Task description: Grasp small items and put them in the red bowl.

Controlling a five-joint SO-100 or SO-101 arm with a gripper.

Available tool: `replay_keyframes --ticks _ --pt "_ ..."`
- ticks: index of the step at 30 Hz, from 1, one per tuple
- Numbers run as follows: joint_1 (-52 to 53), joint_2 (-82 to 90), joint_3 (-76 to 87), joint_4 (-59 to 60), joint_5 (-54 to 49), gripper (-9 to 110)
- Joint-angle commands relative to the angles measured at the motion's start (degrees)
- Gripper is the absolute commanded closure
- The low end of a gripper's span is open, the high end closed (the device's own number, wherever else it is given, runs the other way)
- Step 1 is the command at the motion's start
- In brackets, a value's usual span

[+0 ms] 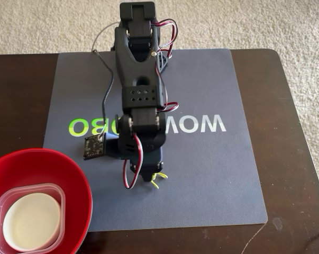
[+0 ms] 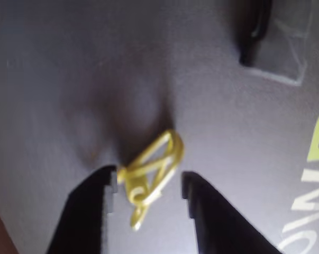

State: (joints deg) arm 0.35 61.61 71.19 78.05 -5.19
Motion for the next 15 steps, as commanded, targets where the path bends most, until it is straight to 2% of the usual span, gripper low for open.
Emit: replay_keyframes --ticks 1,15 --pt "1.3 -1.1 -0.4 -1.1 1.5 87" --pt "-5.4 -4.9 -0.7 -3.0 2.9 88"
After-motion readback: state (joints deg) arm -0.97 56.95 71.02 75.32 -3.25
